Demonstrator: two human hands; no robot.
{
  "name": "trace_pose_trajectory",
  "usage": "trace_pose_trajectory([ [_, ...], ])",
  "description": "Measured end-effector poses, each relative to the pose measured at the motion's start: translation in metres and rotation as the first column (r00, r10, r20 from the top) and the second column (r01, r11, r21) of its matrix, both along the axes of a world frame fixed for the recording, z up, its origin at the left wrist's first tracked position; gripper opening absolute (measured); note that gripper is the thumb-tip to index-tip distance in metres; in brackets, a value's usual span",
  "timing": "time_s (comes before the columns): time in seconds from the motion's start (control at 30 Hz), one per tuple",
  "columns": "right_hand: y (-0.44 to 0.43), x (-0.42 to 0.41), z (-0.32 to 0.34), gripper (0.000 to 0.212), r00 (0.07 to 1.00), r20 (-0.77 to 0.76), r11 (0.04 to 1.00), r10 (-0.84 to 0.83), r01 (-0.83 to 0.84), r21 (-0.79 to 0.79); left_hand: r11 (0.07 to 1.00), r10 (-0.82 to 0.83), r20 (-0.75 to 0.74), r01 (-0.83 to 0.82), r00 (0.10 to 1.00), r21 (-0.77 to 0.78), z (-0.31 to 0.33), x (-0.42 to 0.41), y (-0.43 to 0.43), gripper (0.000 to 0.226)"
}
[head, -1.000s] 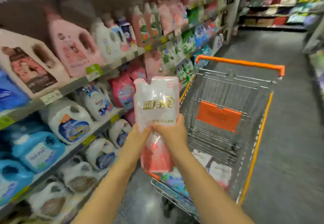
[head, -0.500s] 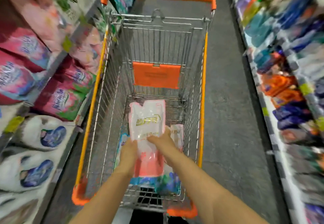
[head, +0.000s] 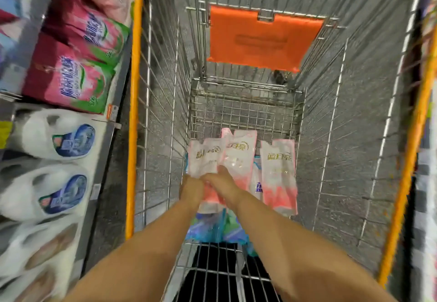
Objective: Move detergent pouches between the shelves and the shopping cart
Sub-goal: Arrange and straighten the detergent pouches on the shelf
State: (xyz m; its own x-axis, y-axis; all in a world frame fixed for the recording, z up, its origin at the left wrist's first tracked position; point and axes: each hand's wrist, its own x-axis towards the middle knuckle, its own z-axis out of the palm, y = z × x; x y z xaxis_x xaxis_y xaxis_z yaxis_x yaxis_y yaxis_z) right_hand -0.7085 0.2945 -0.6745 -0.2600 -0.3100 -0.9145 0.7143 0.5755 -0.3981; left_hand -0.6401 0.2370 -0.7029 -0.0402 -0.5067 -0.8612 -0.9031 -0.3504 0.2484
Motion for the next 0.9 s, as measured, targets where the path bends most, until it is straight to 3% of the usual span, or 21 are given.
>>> trace_pose_trajectory([
  [0.1,-0.007,0.002,-0.005,0.039,0.998,-0.015,0.998,0.066,-0.066,-0.003,0.994,-0.108,0.059,0.108,0.992,-0.002,-0.011,0.007,0.006,0.043],
  [0.2,-0.003,0.0,-0.001,0.039,0.994,-0.041,0.995,0.102,-0.101,0.023,0.988,-0.139,0.054,0.143,0.989,-0.066,0.02,-0.003,0.012,0.023],
  [0.3,0.002,0.0,0.008,0.031,0.986,-0.023,0.986,0.164,-0.164,0.025,0.979,-0.157,0.01,0.157,0.988,-0.134,0.031,-0.012,0.012,0.036],
  [0.37,0.004,0.002,0.015,0.011,0.971,-0.028,0.97,0.238,-0.236,0.051,0.972,-0.189,-0.021,0.184,0.982,-0.143,0.036,-0.015,0.008,0.047],
  [0.5,0.014,0.004,0.02,0.014,0.962,-0.128,0.968,0.24,-0.227,0.105,0.967,-0.203,-0.097,0.183,0.974,-0.178,0.056,-0.021,0.008,0.044],
  [0.67,0.026,0.012,0.068,0.029,0.901,-0.362,0.971,0.237,-0.226,0.075,0.954,-0.136,-0.23,0.064,0.964,-0.294,0.092,-0.012,0.033,0.032],
  [0.77,0.045,0.028,0.102,0.022,0.836,-0.522,0.979,0.17,-0.205,-0.01,0.922,-0.05,-0.354,-0.094,0.934,-0.376,0.121,0.002,0.064,0.026],
  [0.9,0.085,0.058,0.149,0.022,0.783,-0.617,0.965,0.077,-0.214,-0.152,0.822,0.097,-0.533,-0.37,0.841,-0.434,0.157,0.034,0.112,0.02],
])
